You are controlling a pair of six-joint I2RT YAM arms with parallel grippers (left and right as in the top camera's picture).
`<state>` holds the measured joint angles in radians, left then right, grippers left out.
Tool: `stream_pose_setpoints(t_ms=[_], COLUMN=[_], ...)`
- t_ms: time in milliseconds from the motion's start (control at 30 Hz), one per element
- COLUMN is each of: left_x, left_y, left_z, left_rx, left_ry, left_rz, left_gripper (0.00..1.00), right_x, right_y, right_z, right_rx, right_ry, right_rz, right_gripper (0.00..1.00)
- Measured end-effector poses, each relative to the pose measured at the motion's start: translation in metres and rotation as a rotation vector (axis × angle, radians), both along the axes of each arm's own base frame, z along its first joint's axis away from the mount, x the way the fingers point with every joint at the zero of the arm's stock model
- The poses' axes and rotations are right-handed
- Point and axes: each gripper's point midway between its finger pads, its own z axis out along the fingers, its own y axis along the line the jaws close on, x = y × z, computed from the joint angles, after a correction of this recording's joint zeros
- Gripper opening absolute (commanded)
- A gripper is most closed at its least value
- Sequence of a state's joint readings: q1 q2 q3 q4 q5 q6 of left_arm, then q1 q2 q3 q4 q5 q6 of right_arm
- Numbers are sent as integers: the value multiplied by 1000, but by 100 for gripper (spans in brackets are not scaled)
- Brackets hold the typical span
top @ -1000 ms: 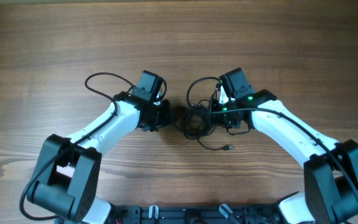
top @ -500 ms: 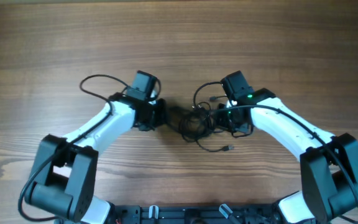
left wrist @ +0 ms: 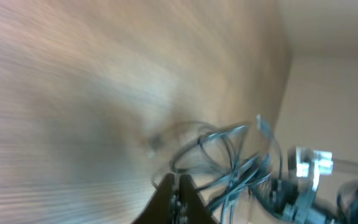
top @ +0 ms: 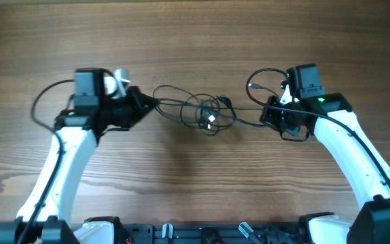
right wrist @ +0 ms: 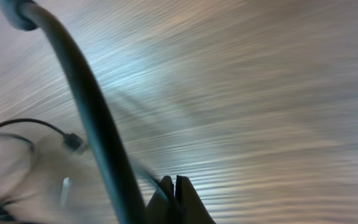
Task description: Untangle cables
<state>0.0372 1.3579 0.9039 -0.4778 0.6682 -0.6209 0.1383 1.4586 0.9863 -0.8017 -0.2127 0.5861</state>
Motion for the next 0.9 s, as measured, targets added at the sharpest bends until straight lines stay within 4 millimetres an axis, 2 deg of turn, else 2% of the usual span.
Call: stream_pose_setpoints(t_ms=[67,133,233,367,433,500,667,733,767,900], left_x=[11,15,14,9,7,4,-3,-5,-8,-12], left_y=[35,57,59,51,42,28,-21,-40,-54,-88], left_z=[6,6,5,1,-1,-1,-7,-15,-22,-41], left_rx=[27,46,52,55,57,60,60,64,61,55], left_ry=[-39,-45,-36,-11,-3,-6,-6,-1,13,26], left_rz=[104,171,180,160,133,89,-55,-114,-152,-255], left_gripper=[4,4,4,7,16,29,58,63,65,74], right_x=[1,2,1,1,0,3,19,24,26,26], right_y=[-28,-43,-43,-38,-31,-19,20,37,55,91], right_z=[-4,-5,-5,-5,-4,0,20,31,45,70], right_rx=[-66,-103,-109,-89,-51,9,216,298,385,523], right_ry=[12,12,11,12,11,-8,-121,-172,-222,-315], right_rz=[-72,-110,-102,-79,-57,-14,126,187,256,391], right_gripper=[4,4,4,4,4,4,4,4,4,4])
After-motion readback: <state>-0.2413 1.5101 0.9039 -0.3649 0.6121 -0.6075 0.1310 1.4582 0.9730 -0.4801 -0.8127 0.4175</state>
